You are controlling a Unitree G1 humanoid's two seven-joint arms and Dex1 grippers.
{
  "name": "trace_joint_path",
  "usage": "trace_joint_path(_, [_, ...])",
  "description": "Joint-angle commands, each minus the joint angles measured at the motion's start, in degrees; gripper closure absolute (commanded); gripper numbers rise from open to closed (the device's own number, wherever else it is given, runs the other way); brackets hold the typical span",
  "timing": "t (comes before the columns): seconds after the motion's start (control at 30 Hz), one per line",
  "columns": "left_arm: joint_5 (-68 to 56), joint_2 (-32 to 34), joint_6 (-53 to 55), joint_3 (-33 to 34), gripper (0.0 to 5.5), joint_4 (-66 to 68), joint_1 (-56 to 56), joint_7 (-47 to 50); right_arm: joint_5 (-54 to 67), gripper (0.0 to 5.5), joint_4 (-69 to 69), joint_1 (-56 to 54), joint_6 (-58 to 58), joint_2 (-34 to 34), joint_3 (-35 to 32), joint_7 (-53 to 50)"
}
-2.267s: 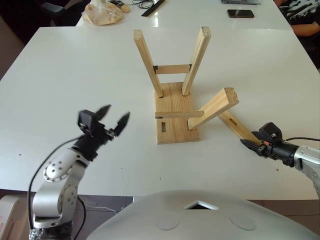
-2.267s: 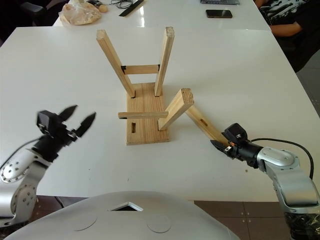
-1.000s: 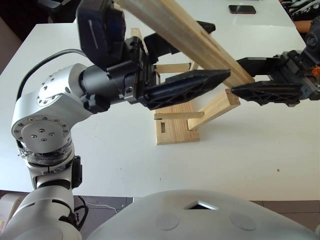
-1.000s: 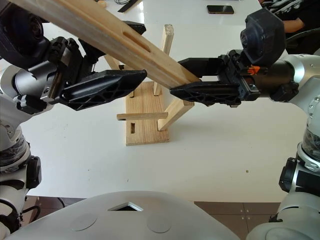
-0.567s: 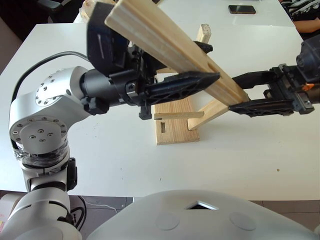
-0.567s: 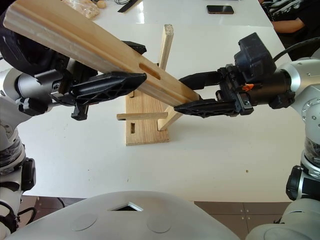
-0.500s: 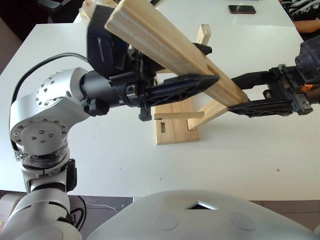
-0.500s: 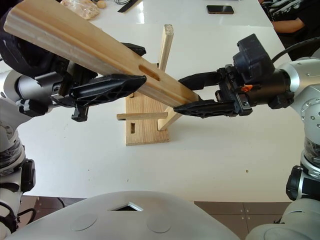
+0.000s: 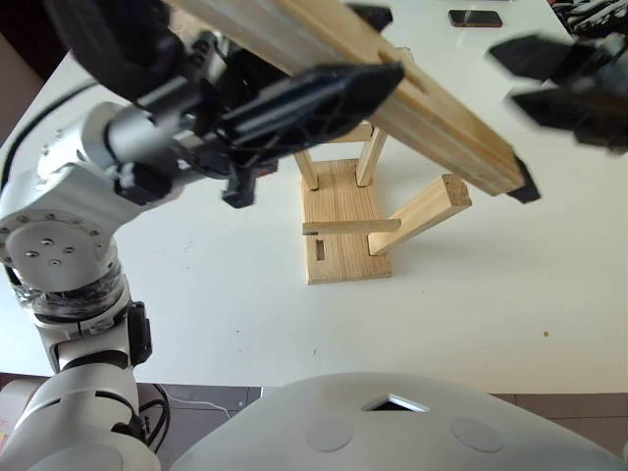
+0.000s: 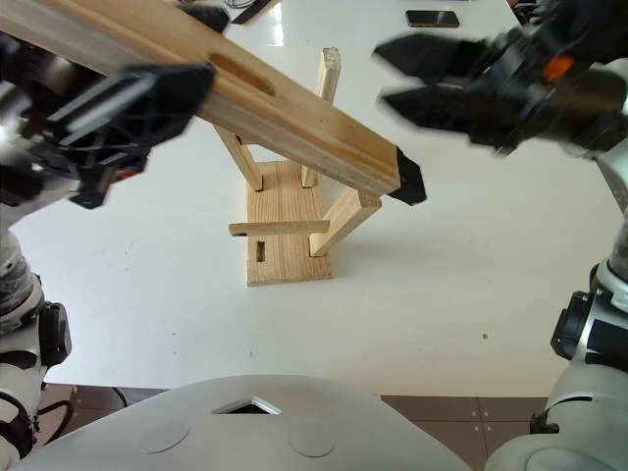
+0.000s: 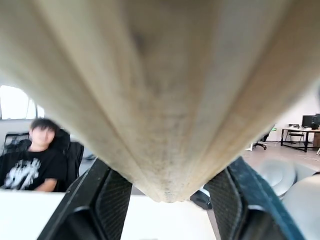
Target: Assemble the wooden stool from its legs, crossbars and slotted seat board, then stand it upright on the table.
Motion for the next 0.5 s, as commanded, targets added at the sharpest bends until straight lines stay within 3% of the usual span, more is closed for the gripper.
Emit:
trace_joint_path(0.03, [0.69,8.51,1.49,8.6,3.44,3.45,0.17,-2.72,-2.58,2.71,4.61,-0.24,0.09,0.57,-1.62,-2.69])
trace_joint_path(0.2, [7.77,20.21,6.55,18.77,3.45,10.21,7.34,-14.04,-11.0,2.71,4.06,7.67,-4.07,-1.47,-1.58,-0.22])
trace_joint_path(0.33, [22.91,26.54,4.45,16.78,3.45,10.87,15.52,-27.58,-17.93,2.71,1.54,16.31,-8.56,-3.56,-2.07,2.94])
trace_joint_path(0.5, [33.75,25.61,-0.03,13.97,3.45,10.31,25.43,-37.99,-27.98,2.71,-2.13,23.45,-16.42,-3.82,2.44,5.51])
